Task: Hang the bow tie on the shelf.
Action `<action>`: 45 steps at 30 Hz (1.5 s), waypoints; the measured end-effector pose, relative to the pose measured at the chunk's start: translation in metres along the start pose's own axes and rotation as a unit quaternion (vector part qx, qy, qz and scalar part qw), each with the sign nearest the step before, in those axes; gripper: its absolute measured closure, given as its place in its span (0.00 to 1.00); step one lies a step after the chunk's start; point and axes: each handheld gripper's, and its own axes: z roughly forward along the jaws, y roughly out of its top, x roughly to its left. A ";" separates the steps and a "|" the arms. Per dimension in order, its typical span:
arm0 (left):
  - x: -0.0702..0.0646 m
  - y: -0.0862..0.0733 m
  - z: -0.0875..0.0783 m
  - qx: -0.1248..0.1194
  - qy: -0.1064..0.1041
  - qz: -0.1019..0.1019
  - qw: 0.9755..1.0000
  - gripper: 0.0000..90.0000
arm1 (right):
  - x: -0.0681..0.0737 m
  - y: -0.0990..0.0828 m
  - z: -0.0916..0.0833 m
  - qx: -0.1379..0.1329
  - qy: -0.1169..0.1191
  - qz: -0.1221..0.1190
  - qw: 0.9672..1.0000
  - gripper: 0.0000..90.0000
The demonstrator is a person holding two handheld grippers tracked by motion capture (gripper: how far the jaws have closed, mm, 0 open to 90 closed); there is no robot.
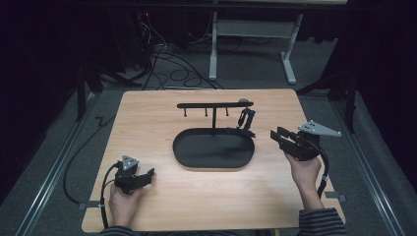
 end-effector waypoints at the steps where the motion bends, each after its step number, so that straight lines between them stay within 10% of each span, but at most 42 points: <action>1: 0.000 0.000 0.000 0.000 0.000 0.000 1.000 0.33 | 0.000 -0.001 -0.002 -0.001 0.001 -0.001 1.000 0.73; 45: 0.000 0.000 0.000 0.000 0.000 0.000 1.000 0.33 | 0.003 -0.049 -0.031 0.001 0.005 0.030 1.000 0.73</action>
